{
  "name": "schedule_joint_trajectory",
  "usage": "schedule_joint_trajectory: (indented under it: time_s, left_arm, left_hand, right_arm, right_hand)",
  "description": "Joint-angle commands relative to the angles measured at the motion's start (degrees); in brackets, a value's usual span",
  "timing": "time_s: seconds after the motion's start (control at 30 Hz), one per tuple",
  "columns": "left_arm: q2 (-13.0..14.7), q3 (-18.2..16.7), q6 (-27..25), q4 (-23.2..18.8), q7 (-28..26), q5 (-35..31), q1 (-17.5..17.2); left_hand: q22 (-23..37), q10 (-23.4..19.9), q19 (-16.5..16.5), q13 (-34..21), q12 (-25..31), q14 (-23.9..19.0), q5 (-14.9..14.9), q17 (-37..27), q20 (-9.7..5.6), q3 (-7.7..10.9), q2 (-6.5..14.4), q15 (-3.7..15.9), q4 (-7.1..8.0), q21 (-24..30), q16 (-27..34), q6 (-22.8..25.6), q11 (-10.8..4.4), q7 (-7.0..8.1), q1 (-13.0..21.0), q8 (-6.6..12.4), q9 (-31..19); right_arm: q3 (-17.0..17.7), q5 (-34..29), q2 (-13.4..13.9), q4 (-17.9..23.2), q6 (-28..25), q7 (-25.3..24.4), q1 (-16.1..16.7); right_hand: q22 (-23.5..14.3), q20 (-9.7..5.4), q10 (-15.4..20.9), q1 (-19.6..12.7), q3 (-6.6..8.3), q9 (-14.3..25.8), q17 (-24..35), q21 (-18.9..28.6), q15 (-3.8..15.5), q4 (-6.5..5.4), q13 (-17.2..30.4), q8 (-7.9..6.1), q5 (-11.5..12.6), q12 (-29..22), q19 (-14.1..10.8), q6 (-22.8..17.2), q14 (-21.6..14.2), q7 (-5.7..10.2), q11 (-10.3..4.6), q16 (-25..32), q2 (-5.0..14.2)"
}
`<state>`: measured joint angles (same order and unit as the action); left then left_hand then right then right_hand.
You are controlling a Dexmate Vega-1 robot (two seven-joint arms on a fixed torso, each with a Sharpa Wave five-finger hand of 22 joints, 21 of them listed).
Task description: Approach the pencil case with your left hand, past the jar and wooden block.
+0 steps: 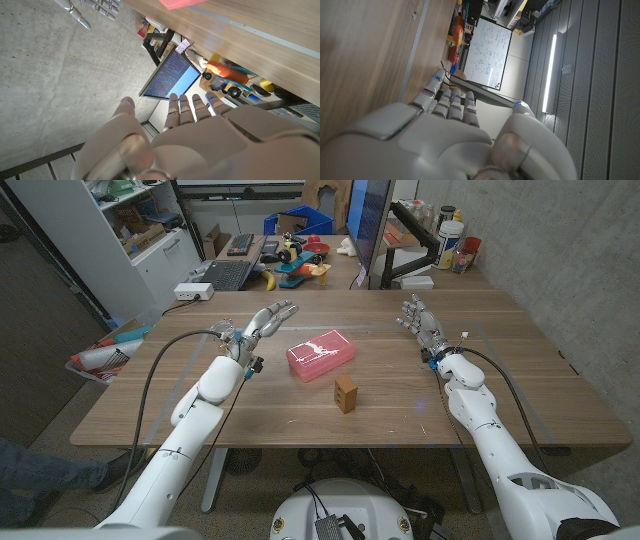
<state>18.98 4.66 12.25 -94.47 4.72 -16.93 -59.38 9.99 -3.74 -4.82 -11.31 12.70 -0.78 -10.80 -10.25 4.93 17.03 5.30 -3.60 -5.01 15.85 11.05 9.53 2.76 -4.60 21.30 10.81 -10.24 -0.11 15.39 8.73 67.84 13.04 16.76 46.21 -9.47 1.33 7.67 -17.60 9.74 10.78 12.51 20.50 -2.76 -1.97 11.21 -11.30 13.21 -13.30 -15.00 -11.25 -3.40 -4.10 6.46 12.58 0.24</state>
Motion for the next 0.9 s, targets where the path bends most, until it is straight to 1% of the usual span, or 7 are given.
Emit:
schedule_joint_trajectory:
  time_s: [0.03, 0.2, 0.53, 0.67, 0.9]
  left_arm:
    - [0.53, 1.33, -0.65, -0.51, -1.14, -2.49, 0.20]
    - [0.96, 2.04, -0.94, -0.80, -1.73, -4.09, 0.40]
    - [1.64, 3.25, -1.79, -1.48, -2.49, -6.47, 0.74]
    - [1.84, 3.83, -2.00, -1.67, -3.02, -7.56, 0.89]
    - [1.92, 4.65, -1.94, -1.22, -3.47, -8.28, 1.29]
  left_hand:
    - [0.21, -0.20, -0.20, -0.24, -0.10, -0.02, 0.07, -0.17, 0.08, 0.26, 0.03, -0.13, -0.35, -0.13, -0.19, 0.54, -0.12, -0.19, 0.85, 0.24, -0.18]
    - [0.22, -0.24, -0.30, -0.24, -0.09, 0.05, 0.08, -0.17, 0.03, 0.32, 0.09, -0.09, -0.42, -0.27, -0.22, 0.59, -0.24, -0.07, 0.91, 0.24, -0.18]
    - [0.22, -0.42, -0.28, -0.25, -0.05, 0.14, 0.09, -0.16, -0.13, 0.44, 0.19, -0.24, -0.61, -0.53, -0.24, 0.73, 0.19, -0.12, 1.06, 0.26, -0.19]
    - [0.22, -0.48, -0.27, -0.25, -0.03, 0.12, 0.08, -0.16, -0.22, 0.49, 0.24, -0.31, -0.67, -0.62, -0.23, 0.75, 0.04, -0.14, 1.13, 0.25, -0.19]
    - [0.23, -0.51, -0.21, -0.26, -0.04, 0.16, 0.08, -0.15, -0.26, 0.57, 0.31, -0.28, -0.79, -0.74, -0.24, 0.81, 0.04, -0.05, 1.23, 0.25, -0.20]
  right_arm:
    - [-0.04, -0.16, 0.19, 0.36, 0.14, -0.13, 0.24]
    - [0.07, 0.02, 0.29, 0.88, 0.05, -0.19, 0.55]
    - [0.25, 0.38, 0.38, 0.79, 0.24, -0.14, 0.66]
    - [0.28, 0.41, 0.49, 0.61, 0.31, -0.04, 0.58]
    - [0.37, 0.58, 0.56, 0.40, 0.48, 0.18, 0.52]
  right_hand:
    - [-0.16, 0.08, 0.74, 0.13, 0.16, 0.09, 0.20, -0.04, -0.06, 0.23, 0.15, -0.07, 0.16, 0.12, -0.57, -0.41, -0.56, 0.30, -0.04, 0.10, 0.31]
    - [-0.17, 0.07, 0.78, 0.14, 0.15, 0.09, 0.19, -0.14, -0.10, 0.25, 0.15, -0.09, 0.16, 0.15, -0.61, -0.47, -0.54, 0.31, -0.01, 0.08, 0.33]
    - [-0.17, 0.10, 0.81, 0.17, 0.12, 0.09, 0.18, -0.34, -0.04, 0.28, 0.15, -0.08, 0.16, 0.23, -0.68, -0.47, -0.56, 0.28, 0.00, 0.06, 0.34]
    - [-0.17, 0.09, 0.79, 0.18, 0.11, 0.09, 0.17, -0.43, -0.02, 0.30, 0.16, -0.07, 0.16, 0.28, -0.71, -0.46, -0.57, 0.33, 0.02, 0.05, 0.35]
    - [-0.18, 0.08, 0.84, 0.20, 0.09, 0.09, 0.16, -0.58, -0.08, 0.33, 0.16, -0.07, 0.16, 0.33, -0.77, -0.48, -0.59, 0.31, 0.00, 0.04, 0.37]
